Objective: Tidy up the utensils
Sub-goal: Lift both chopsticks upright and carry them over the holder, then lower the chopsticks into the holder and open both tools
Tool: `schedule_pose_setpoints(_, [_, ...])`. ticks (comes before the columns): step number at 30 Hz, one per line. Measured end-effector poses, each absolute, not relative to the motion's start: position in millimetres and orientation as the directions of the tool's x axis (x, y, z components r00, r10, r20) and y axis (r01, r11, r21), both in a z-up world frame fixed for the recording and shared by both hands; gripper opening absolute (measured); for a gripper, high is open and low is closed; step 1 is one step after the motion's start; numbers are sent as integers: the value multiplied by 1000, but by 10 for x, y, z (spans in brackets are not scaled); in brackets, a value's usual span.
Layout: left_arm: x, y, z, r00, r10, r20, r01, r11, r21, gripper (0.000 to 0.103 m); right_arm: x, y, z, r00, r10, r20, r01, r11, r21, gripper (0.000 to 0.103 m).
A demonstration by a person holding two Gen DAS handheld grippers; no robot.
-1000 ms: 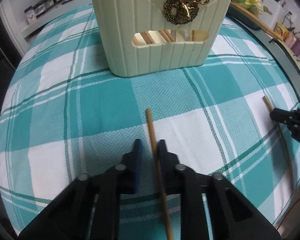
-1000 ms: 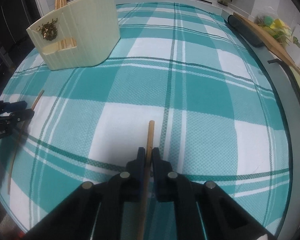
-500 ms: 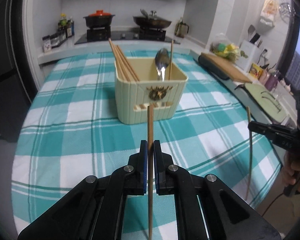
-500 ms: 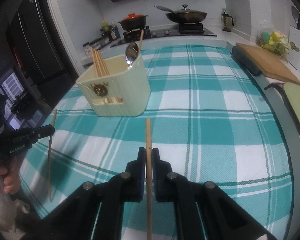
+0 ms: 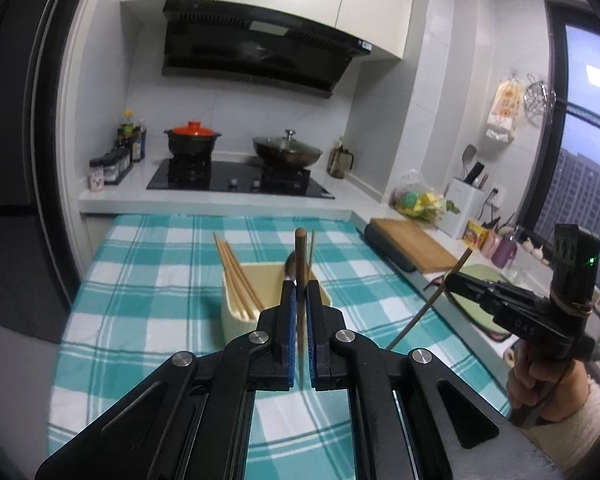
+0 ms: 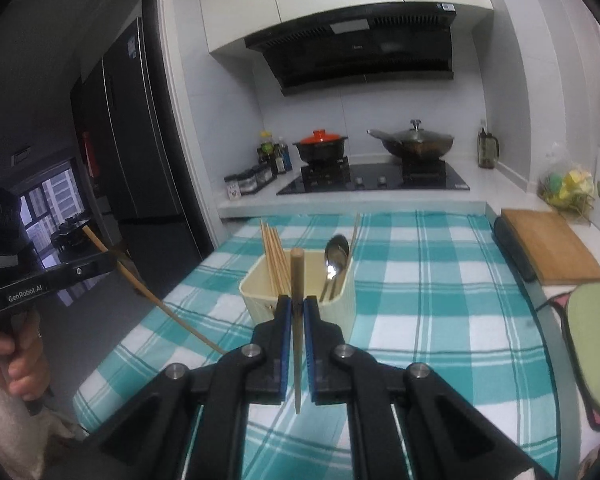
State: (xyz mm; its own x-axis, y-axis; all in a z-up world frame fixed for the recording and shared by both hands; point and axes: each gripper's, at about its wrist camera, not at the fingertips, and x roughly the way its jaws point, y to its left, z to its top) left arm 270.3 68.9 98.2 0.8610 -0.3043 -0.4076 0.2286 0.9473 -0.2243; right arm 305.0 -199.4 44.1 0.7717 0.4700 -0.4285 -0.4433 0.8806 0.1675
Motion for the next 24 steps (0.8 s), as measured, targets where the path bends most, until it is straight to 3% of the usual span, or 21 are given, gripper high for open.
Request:
schedule_pose_setpoints(8, [3077,701,1584,912,-274,-304,227,957,-179,3,3378,-1730,1185,829,474,-297,-467,879,98,6])
schedule_pose_setpoints(13, [3467,624,1629,932,-223,-286,188,971,-145,3,3698,-1526,1420,848,462,-261,-466,883,50,6])
schedule_pose_setpoints(20, [4051,566,1202,935,-175,-308,121,975,-186,3,4272,-1313,1146,840,438,-321,-443,895,62,6])
schedule_pose_setpoints(24, [4406,500,726,901,-148,-408,77,980,-185,3,4660,-1172,756,782,432,-450,-436,894,102,6])
